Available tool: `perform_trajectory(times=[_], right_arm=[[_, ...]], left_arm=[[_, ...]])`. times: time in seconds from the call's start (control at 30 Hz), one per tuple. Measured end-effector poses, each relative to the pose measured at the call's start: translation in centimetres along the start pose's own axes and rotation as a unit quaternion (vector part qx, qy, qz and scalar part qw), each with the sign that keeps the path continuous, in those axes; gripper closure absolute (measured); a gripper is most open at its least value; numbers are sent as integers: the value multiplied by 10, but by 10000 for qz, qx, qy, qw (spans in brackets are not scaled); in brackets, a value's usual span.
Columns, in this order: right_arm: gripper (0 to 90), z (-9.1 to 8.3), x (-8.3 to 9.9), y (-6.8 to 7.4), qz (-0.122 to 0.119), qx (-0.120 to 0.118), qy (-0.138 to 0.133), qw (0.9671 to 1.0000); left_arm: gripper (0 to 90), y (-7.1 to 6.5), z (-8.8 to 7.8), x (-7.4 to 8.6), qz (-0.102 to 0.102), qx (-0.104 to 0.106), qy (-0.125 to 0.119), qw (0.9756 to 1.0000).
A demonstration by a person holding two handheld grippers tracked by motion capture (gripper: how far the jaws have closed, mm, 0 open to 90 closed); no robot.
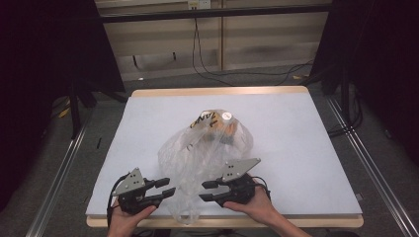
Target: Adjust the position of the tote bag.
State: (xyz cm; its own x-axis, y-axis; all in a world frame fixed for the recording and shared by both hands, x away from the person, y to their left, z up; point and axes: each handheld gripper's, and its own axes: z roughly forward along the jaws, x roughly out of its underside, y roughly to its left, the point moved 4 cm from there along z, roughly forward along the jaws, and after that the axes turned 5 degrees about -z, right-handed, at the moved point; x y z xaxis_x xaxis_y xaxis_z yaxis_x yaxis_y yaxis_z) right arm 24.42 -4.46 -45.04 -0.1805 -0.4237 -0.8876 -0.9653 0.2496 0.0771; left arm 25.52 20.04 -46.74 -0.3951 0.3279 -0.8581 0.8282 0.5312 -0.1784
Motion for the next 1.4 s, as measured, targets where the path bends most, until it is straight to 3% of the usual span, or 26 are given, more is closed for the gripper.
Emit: perform_trajectory(times=[0.1, 0.2, 0.43, 0.57, 0.7, 0.77, 0.9, 1.03, 1.13, 1.17, 1.27, 1.4], right_arm=[[599, 8, -6, 0, -58, -30, -6, 10000], [596, 16, -11, -2, -80, -64, 1, 9999], [570, 35, -7, -6, -135, -123, 221, 9996], [618, 44, -4, -7, -312, -162, 362, 9987], [592, 52, 2, -11, -378, -81, 545, 9978], [622, 55, 5, -13, -329, -149, 580, 9977], [640, 61, 16, -18, -319, -62, 778, 9964], [676, 67, 24, -22, -298, -34, 984, 9947], [738, 71, 27, -21, -357, -2, 1085, 9935], [781, 72, 28, -22, -358, 32, 1119, 9931], [885, 72, 31, -24, -284, 68, 1115, 9933], [900, 66, 34, -29, -199, 71, 1096, 9938]], left_arm=[[623, 10, 7, 5, -3, -158, 245, 9996], [693, 15, 13, 6, 70, -143, 445, 9989], [898, 22, 15, 10, -79, -45, 657, 9978], [900, 24, 16, 11, -135, -54, 683, 9976], [900, 23, 15, 10, -158, 3, 637, 9978], [900, 24, 15, 10, -186, -42, 635, 9978], [900, 28, 13, 10, -175, -78, 670, 9976], [900, 29, 10, 9, -178, -84, 524, 9984], [900, 25, 10, 9, -212, -22, 486, 9986], [900, 25, 9, 8, -131, -27, 487, 9987], [874, 19, 4, 4, -113, 71, 260, 9996], [736, -1, -1, 3, 48, 296, 152, 9994]])
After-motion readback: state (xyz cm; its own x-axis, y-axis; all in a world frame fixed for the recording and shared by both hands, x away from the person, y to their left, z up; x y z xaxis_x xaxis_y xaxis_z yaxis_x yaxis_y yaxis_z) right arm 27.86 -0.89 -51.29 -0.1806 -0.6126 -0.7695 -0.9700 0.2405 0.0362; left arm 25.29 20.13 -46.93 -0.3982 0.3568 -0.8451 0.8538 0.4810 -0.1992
